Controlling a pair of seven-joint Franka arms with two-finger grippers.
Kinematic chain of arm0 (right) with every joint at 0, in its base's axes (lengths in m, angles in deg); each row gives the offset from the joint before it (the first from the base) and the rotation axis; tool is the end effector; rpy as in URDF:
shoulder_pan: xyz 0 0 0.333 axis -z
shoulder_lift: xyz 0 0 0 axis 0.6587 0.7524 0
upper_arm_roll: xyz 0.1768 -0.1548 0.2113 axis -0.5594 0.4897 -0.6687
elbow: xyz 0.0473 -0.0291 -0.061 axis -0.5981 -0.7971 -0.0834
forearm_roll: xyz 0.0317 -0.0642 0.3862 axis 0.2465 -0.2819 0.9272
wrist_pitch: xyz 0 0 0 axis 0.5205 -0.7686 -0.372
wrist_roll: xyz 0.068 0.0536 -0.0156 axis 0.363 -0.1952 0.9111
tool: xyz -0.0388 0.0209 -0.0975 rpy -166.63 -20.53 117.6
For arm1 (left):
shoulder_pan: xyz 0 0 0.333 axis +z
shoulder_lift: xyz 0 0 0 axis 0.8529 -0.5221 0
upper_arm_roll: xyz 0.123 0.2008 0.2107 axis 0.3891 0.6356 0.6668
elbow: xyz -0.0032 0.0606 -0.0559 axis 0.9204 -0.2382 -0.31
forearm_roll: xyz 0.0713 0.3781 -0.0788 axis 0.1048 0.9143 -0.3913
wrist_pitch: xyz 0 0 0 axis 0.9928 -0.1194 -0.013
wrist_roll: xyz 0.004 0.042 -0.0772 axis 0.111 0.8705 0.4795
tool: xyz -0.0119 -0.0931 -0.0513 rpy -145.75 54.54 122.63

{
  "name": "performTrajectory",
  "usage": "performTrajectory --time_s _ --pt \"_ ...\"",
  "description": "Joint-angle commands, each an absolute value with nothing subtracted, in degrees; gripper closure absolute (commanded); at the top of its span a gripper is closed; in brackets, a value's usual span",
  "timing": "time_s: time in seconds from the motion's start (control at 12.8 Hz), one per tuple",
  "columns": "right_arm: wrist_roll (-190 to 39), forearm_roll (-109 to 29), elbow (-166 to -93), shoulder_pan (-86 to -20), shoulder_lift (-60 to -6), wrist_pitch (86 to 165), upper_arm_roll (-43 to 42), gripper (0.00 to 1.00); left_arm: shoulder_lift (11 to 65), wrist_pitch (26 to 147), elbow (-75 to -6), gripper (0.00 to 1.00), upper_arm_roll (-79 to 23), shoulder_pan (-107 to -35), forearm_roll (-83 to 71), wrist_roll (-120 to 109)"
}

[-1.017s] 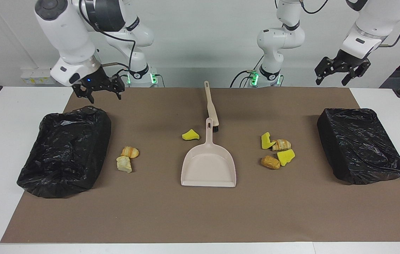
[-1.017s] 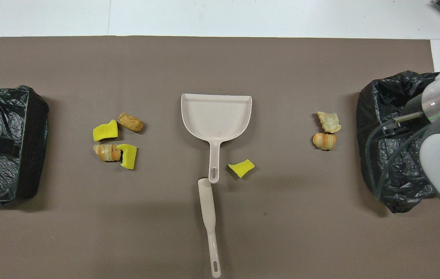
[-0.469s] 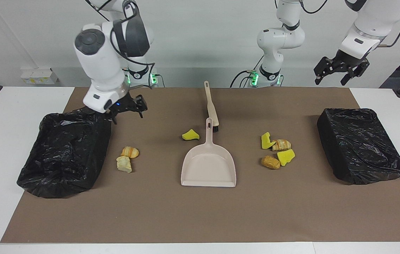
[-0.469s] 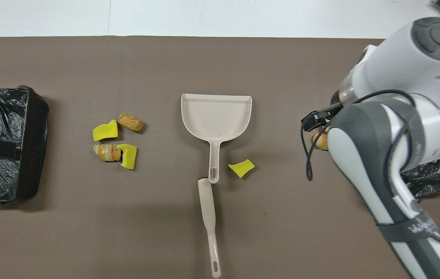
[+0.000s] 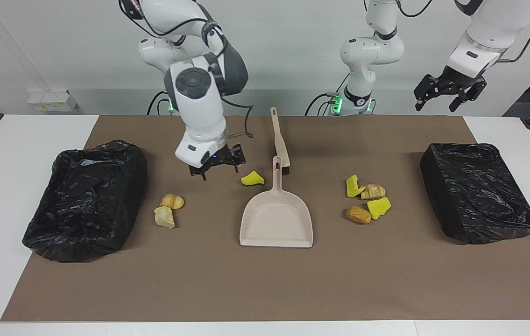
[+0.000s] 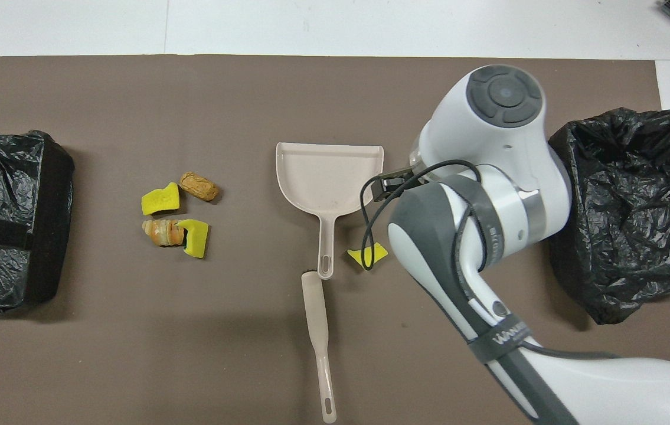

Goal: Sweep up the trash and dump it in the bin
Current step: 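Reach the right gripper to the beige dustpan and grasp its rim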

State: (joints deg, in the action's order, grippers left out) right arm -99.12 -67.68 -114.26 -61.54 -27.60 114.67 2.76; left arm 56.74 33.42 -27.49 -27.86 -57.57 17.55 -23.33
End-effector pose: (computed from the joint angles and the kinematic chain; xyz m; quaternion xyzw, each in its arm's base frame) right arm 0.6054 0.2683 0.4484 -0.9970 -0.0665 0.0284 0.0275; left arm 0.4975 -0.0251 0.6440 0.9989 -0.0409 -0.0233 0.0073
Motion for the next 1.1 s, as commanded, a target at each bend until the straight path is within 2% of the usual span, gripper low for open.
performTrajectory --time_s 0.0,0.39,0.55,0.86,0.94,1.02 --pt "-108.02 -66.63 -109.17 -65.53 -22.21 115.78 2.66 0.0 58.37 33.92 -29.33 0.0 -27.48 -58.18 17.2 -22.93" --pt "-118.85 -69.26 -108.27 -72.21 -17.89 120.43 2.75 0.0 58.46 33.92 -29.33 0.0 -27.48 -58.18 17.2 -22.93" --pt "-120.62 -69.88 -111.33 -72.66 -17.97 122.98 2.66 0.09 58.37 33.92 -29.33 0.0 -27.48 -58.18 17.2 -22.93" --pt "-122.73 -69.97 -116.96 -73.89 -19.29 125.18 2.66 0.14 58.37 33.92 -29.33 0.0 -27.48 -58.18 17.12 -22.93" --pt "-122.65 -69.97 -117.15 -74.24 -19.64 124.84 2.75 0.21 58.37 33.92 -29.33 0.0 -27.48 -58.18 17.2 -22.93" --pt "-122.64 -70.06 -116.8 -74.33 -19.56 124.14 2.75 0.35 58.46 33.92 -29.33 0.0 -27.48 -58.18 17.2 -22.93"
